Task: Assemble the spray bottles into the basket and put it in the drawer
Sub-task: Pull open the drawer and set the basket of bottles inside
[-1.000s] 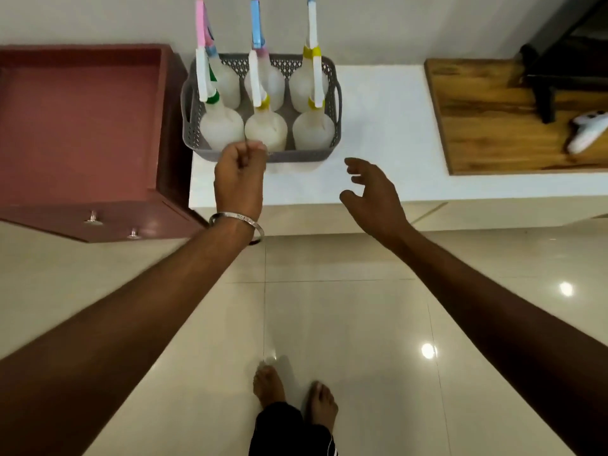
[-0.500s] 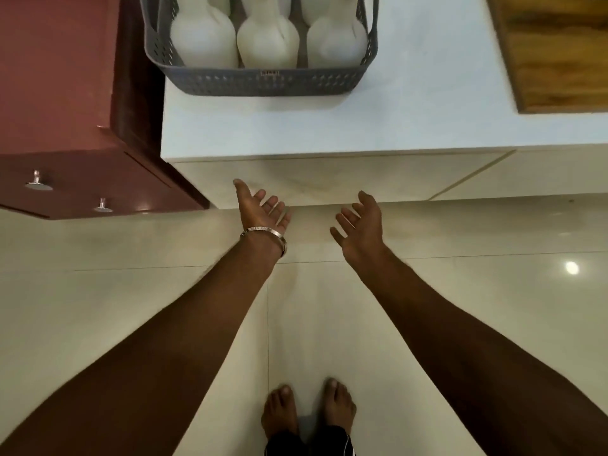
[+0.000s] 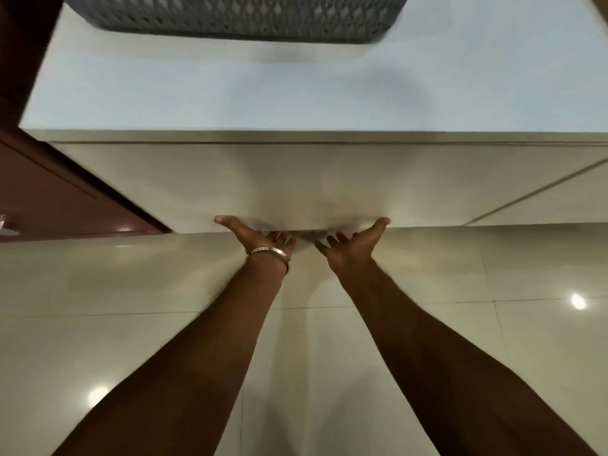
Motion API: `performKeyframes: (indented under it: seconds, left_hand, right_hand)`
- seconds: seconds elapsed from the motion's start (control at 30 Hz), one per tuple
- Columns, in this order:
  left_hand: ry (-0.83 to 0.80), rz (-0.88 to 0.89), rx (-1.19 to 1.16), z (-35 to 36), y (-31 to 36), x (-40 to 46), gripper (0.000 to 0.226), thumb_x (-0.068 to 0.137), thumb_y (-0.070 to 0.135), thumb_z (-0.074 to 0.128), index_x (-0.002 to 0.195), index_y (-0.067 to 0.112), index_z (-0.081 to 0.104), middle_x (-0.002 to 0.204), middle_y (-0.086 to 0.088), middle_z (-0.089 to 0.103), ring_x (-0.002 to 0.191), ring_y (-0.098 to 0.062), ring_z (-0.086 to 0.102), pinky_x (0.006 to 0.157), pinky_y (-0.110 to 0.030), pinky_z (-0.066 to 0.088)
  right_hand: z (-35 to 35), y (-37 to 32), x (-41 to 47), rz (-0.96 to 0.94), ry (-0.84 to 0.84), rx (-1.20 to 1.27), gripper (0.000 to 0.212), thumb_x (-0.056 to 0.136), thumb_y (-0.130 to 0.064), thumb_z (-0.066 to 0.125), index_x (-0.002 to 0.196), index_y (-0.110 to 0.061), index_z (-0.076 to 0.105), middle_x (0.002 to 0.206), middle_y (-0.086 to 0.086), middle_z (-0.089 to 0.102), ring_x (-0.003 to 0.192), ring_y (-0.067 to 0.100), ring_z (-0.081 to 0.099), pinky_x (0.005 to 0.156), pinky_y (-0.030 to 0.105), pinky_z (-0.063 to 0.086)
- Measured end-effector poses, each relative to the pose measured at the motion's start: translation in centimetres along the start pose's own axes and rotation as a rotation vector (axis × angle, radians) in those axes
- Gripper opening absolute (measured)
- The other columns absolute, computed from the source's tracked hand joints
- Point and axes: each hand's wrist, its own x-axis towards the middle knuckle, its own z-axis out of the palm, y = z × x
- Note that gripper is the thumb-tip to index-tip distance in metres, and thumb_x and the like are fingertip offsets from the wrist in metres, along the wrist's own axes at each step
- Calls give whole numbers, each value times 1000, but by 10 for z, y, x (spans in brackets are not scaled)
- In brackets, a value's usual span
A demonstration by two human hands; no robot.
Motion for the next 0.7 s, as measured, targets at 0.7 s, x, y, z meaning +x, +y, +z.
performKeyframes:
  seconds: [0.7]
  left_hand:
    - [-105, 17, -121, -39, -24, -2, 115, 53, 97, 41, 145, 28, 34, 150, -11, 38, 134, -41, 38, 97, -77, 29]
  right_hand:
    - [-45, 11, -5, 49, -154, 114, 108, 72, -91, 35, 151, -18, 32, 144, 18, 44, 130, 44, 45, 90, 73, 46]
